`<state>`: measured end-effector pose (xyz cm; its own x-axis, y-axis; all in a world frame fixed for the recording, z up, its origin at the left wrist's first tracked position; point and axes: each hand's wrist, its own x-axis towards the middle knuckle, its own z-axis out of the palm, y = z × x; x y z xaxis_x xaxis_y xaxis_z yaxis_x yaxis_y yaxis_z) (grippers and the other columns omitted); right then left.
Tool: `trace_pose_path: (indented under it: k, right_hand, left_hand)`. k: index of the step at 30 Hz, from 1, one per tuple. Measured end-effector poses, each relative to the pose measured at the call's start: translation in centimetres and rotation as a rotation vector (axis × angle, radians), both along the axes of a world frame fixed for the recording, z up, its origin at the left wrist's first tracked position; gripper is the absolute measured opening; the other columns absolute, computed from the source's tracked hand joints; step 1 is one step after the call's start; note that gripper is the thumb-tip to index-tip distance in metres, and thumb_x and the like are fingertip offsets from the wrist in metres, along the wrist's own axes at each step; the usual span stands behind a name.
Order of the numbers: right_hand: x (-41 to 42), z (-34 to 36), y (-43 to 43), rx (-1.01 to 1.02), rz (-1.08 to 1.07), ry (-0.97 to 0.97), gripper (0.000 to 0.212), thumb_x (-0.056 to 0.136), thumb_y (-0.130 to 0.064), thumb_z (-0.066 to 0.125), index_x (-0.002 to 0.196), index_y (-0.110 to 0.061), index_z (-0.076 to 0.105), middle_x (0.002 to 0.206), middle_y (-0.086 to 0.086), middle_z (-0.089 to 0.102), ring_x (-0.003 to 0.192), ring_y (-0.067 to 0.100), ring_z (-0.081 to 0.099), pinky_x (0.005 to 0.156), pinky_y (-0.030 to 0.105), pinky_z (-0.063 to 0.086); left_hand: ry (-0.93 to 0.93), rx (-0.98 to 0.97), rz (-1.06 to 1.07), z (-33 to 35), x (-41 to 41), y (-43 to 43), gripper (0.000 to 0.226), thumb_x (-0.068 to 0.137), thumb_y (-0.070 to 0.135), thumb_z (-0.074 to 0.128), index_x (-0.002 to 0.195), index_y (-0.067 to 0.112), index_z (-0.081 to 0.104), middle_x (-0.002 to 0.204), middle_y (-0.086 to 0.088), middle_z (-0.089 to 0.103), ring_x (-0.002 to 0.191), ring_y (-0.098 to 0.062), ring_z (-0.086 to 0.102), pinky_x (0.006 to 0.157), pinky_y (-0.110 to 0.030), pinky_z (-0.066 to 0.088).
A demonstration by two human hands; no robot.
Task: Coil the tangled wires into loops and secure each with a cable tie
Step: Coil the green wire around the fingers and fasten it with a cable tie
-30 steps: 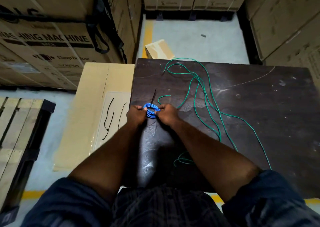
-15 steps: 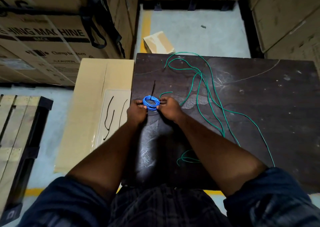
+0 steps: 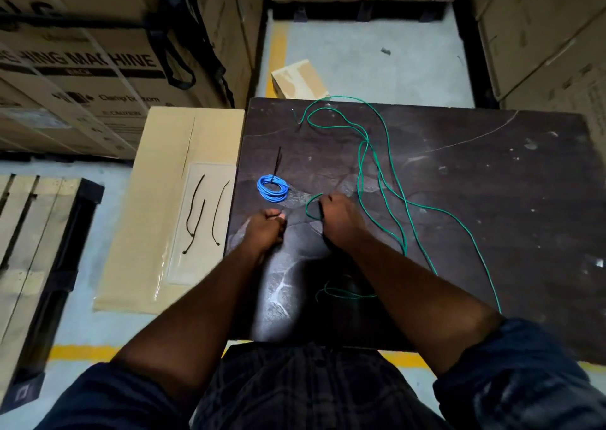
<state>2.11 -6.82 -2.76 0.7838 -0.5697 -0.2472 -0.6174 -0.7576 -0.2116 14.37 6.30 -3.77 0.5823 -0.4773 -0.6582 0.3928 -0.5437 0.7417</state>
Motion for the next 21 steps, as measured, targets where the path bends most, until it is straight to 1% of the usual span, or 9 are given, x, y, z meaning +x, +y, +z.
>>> trace_pose_path:
  k: [2,4,5,8,11,14,16,18,21]
  right_hand:
    - [-1.6,-0.4,0.3,-0.053,0.001,-0.003,0.037,0.064,-0.006,0.062,0.100,-0.005,0.060,0.096,0.019,0.062,0.089,0.039,0.059,0.080,0.045,0.048]
    - [-3.4,-0.3,0.3,-0.074,0.010,-0.024,0.031,0.062,-0.004,0.063,0.093,-0.006,0.061,0.087,0.018,0.064,0.081,0.038,0.061,0.072,0.042,0.049]
    - [-4.4,-0.2,0.3,-0.079,0.028,-0.017,0.028,0.063,-0.006,0.062,0.091,-0.008,0.061,0.086,0.016,0.064,0.081,0.037,0.062,0.072,0.042,0.049]
    - [-6.9,-0.1,-0.5,-0.087,0.088,-0.004,0.021,0.071,-0.013,0.060,0.092,-0.012,0.062,0.095,0.013,0.064,0.091,0.034,0.061,0.083,0.041,0.046]
    - [-9.1,0.2,-1.5,-0.061,0.110,0.013,0.017,0.075,-0.019,0.058,0.089,-0.012,0.063,0.097,0.013,0.062,0.093,0.035,0.059,0.080,0.039,0.044]
    - [-11.2,0.2,-2.1,0.010,0.117,0.007,0.019,0.075,-0.015,0.056,0.092,-0.009,0.062,0.099,0.017,0.061,0.096,0.037,0.058,0.081,0.042,0.046]
    - [-12.7,0.1,-2.2,0.068,0.104,-0.009,0.021,0.074,-0.013,0.055,0.094,-0.009,0.061,0.102,0.017,0.060,0.099,0.037,0.056,0.083,0.042,0.045]
    - [-13.9,0.0,-2.3,0.111,0.079,-0.015,0.019,0.075,-0.012,0.052,0.093,-0.011,0.059,0.101,0.016,0.058,0.099,0.036,0.054,0.081,0.041,0.045]
    - [-15.0,-0.1,-2.4,0.206,0.013,-0.050,0.018,0.074,-0.012,0.050,0.090,-0.011,0.057,0.100,0.016,0.058,0.097,0.037,0.055,0.079,0.040,0.047]
  left_hand:
    - [0.024,-0.022,-0.088,0.3,-1.5,-0.3,0.021,0.095,0.009,0.048,0.077,0.018,0.054,0.063,-0.004,0.047,0.050,-0.012,0.038,0.044,-0.017,0.033]
    - [0.025,0.005,-0.134,0.4,-3.2,-0.6,0.023,0.095,0.008,0.048,0.075,0.019,0.053,0.064,-0.005,0.048,0.052,-0.013,0.039,0.048,-0.018,0.035]
    - [0.022,0.016,-0.144,0.4,-4.0,-0.9,0.021,0.094,0.009,0.049,0.076,0.018,0.054,0.065,-0.005,0.050,0.053,-0.013,0.041,0.051,-0.020,0.036]
    - [0.023,0.036,-0.203,0.6,-6.4,-1.9,0.021,0.095,0.013,0.050,0.076,0.018,0.057,0.067,-0.004,0.053,0.057,-0.013,0.045,0.054,-0.022,0.041]
    - [0.048,0.091,-0.266,0.9,-8.9,-3.2,0.020,0.095,0.019,0.052,0.077,0.017,0.059,0.066,-0.003,0.055,0.059,-0.011,0.049,0.056,-0.023,0.046]
    - [0.029,0.112,-0.280,1.3,-10.9,-4.6,0.020,0.096,0.021,0.052,0.079,0.016,0.060,0.064,-0.003,0.056,0.057,-0.012,0.050,0.052,-0.020,0.045]
    - [0.013,0.103,-0.290,1.5,-12.1,-5.4,0.019,0.096,0.019,0.053,0.080,0.014,0.062,0.061,-0.005,0.054,0.051,-0.012,0.047,0.047,-0.017,0.041]
    - [0.000,0.095,-0.269,1.3,-13.0,-5.9,0.014,0.094,0.014,0.057,0.083,0.009,0.063,0.059,-0.006,0.052,0.046,-0.013,0.044,0.043,-0.017,0.038]
    - [-0.056,0.107,-0.247,1.2,-14.5,-6.6,0.015,0.088,0.008,0.061,0.075,0.008,0.068,0.053,-0.005,0.056,0.043,-0.014,0.046,0.043,-0.018,0.038]
